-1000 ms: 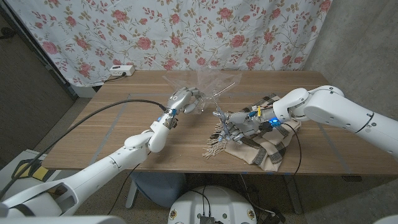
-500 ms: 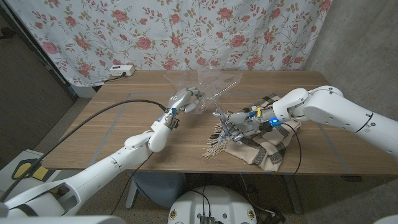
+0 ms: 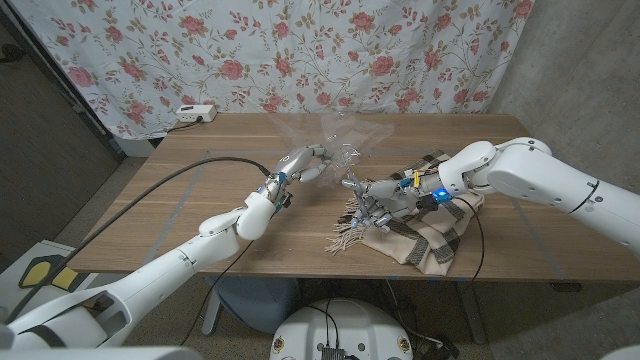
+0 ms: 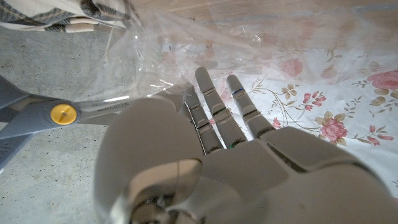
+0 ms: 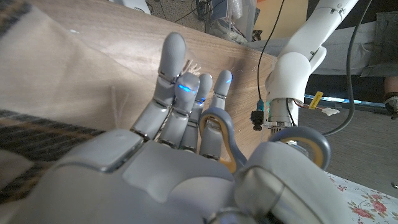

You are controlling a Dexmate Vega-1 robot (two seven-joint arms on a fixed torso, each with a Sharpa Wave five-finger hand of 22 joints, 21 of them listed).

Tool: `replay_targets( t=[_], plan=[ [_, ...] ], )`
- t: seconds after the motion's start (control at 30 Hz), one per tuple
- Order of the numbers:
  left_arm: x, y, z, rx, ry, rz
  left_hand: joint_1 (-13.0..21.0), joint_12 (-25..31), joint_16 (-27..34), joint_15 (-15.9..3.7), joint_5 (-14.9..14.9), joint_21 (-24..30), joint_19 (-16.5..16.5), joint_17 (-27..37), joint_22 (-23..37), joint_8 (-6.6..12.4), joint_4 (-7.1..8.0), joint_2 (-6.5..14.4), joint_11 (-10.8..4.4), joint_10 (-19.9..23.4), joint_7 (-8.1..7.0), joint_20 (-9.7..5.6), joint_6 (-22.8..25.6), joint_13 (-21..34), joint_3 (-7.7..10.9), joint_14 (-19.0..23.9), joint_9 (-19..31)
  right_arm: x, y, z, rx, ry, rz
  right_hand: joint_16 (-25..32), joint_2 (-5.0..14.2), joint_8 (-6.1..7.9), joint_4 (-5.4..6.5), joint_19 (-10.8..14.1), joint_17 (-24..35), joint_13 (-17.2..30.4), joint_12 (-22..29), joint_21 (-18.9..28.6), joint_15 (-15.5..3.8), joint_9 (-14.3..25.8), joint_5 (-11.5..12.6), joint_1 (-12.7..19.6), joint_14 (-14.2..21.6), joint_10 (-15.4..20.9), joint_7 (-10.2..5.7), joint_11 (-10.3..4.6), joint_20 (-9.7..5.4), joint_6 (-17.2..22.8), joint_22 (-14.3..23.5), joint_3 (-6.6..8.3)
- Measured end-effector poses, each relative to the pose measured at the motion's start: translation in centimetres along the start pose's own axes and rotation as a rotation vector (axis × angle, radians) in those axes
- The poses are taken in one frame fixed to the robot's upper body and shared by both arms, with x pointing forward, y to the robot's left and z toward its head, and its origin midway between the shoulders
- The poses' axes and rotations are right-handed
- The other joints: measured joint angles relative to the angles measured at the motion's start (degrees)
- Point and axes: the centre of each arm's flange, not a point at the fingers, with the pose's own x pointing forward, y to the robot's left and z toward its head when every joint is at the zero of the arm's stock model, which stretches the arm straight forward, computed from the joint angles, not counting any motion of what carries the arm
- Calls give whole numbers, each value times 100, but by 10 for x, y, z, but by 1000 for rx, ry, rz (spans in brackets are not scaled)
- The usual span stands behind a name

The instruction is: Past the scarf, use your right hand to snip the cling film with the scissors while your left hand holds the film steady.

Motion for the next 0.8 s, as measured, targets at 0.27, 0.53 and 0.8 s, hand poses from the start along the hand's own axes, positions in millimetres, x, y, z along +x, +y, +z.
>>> replay_targets(
  t=[0.27, 0.53, 0.8],
  plan=[
    [0, 1, 1, -17, -1, -13, 0, 0, -12, 0, 0, 45, 0, 27, -3, 51, 0, 0, 0, -1, 0, 0, 0, 27, 0, 0, 49, -1, 1, 0, -9, 4, 0, 0, 0, 0, 0, 0, 16, -9, 40, 0, 9, 0, 0, 0, 9, -3, -9, -2, 0, -10, 0, 0],
    [-4, 7, 1, -22, -1, 6, -29, 0, -44, 1, 0, 45, -22, 53, -30, 73, 0, -30, 1, -1, 0, -22, 0, 77, 0, -1, 107, -2, 2, 0, -12, 13, 1, 3, 0, 0, 0, 0, 16, 2, 46, 0, 10, 0, 0, 0, 10, 5, -8, 6, 0, -10, -1, 0],
    [-8, 11, 0, -27, 4, 22, -47, 0, -84, 1, 0, 85, -61, 80, -56, 115, 25, -12, 1, -1, -24, -1, -24, 64, 24, -1, 161, -1, 3, -1, -13, 18, 4, 4, 0, 0, 0, 0, 15, -13, 46, 0, 10, 0, 0, 0, 10, 4, -8, 5, 0, -10, -1, 0]
  ],
)
